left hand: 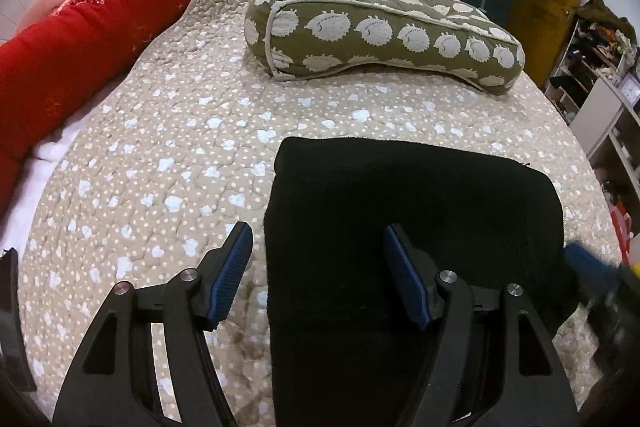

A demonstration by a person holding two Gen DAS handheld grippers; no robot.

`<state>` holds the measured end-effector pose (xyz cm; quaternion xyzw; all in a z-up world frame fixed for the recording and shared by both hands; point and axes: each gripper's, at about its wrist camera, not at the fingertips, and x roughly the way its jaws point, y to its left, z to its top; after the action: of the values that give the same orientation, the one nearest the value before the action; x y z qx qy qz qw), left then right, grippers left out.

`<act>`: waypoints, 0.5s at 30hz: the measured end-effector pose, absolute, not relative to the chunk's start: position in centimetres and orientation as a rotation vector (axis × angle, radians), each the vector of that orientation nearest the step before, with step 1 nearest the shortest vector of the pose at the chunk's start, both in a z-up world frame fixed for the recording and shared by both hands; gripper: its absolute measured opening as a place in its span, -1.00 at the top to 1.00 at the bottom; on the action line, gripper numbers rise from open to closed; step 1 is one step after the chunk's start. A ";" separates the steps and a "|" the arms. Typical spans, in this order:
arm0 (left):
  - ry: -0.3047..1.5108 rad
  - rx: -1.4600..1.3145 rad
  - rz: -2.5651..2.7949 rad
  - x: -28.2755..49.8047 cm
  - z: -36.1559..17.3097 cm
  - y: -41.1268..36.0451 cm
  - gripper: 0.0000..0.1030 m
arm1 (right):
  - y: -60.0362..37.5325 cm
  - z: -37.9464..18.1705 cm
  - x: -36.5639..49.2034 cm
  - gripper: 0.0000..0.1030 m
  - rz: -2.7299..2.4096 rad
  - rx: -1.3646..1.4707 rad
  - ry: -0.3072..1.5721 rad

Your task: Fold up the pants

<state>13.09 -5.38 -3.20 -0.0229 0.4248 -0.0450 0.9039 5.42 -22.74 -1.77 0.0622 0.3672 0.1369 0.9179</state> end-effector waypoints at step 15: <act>0.889 -0.036 -0.083 14.2 -3.7 -5.6 -0.44 | -21.0 -3.7 13.9 0.39 0.205 0.066 0.857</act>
<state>14.25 -5.61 -3.69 -0.0174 0.4298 -0.0402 0.9019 13.93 -21.02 -3.70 0.0321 0.4145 0.0993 0.9040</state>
